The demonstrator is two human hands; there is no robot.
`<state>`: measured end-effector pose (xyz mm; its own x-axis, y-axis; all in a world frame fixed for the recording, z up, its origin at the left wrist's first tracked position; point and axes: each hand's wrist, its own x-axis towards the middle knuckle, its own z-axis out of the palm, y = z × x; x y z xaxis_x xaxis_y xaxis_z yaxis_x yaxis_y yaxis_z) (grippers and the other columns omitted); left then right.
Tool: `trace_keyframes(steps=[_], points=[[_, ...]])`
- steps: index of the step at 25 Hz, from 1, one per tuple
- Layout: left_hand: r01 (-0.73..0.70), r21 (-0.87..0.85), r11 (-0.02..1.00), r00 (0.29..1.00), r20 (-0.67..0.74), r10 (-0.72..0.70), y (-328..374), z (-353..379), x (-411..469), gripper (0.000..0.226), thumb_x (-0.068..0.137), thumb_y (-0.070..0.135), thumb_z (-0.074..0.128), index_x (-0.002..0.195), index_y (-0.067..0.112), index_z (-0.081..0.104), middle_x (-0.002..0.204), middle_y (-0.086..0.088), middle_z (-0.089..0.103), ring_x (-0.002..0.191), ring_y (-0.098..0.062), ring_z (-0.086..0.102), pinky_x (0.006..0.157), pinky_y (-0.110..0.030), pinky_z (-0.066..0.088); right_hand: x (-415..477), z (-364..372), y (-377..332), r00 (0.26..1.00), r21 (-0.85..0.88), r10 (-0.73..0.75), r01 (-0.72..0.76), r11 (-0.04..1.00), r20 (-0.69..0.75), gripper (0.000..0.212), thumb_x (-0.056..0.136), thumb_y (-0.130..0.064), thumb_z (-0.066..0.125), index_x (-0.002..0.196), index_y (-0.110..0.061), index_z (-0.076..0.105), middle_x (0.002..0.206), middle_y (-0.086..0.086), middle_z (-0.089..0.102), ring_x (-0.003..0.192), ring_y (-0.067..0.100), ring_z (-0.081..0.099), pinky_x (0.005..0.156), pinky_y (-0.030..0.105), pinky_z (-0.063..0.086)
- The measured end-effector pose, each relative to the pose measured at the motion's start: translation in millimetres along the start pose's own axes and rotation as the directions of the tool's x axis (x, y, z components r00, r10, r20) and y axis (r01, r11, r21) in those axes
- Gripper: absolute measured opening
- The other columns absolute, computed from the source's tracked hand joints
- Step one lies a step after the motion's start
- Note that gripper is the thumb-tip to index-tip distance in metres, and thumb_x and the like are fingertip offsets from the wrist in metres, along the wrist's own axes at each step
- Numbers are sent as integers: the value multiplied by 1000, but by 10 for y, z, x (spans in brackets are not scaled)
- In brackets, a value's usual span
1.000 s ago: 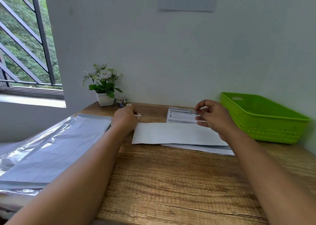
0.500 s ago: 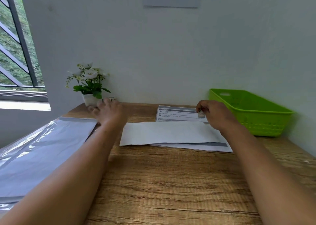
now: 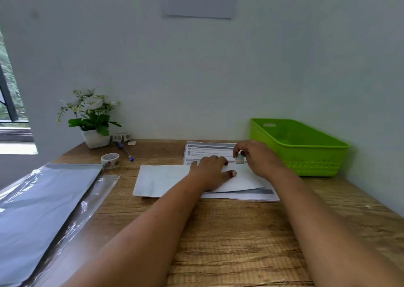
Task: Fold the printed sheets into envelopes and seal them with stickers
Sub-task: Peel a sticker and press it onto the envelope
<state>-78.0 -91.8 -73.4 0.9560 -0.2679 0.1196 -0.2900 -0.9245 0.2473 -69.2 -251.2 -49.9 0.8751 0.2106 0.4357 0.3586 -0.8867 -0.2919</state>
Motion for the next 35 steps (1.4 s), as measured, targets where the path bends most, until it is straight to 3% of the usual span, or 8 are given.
trace_keyframes(steps=[7,12,19,31,35], points=[[-38,-51,998,996,-88,33,-47,56,-46,61,90,57,47,141,28,31,143,-3,46,133,-26,38,108,-50,29,8,110,-17,997,-48,-26,30,998,79,41,90,-1,42,92,-33,68,105,4,64,102,22,59,82,34,50],[-46,-95,994,993,-115,35,-70,76,-23,67,88,57,51,142,28,25,142,-2,48,130,-28,42,106,-51,31,-9,115,-55,994,-71,-27,34,997,104,42,91,0,41,94,-32,69,108,7,63,102,23,58,77,28,44],[-56,-163,985,993,-111,38,-102,98,-8,60,86,56,55,134,28,30,137,0,52,126,-27,45,103,-49,35,-45,99,-69,992,-101,-22,35,994,122,44,91,1,41,96,-32,69,106,4,62,101,22,58,81,33,49],[-51,-154,987,995,-88,37,-120,103,38,56,86,57,54,127,25,34,139,0,50,126,-27,44,102,-49,36,-49,107,-81,989,-83,-40,53,995,143,44,92,0,43,101,-32,71,108,2,68,102,15,54,81,29,45],[-52,-159,986,995,-92,37,-141,125,60,56,84,58,55,122,22,35,134,-4,52,121,-28,47,99,-49,38,-34,124,-49,987,-60,-26,37,998,161,41,93,-5,45,102,-37,69,103,0,67,94,10,44,81,28,41]])
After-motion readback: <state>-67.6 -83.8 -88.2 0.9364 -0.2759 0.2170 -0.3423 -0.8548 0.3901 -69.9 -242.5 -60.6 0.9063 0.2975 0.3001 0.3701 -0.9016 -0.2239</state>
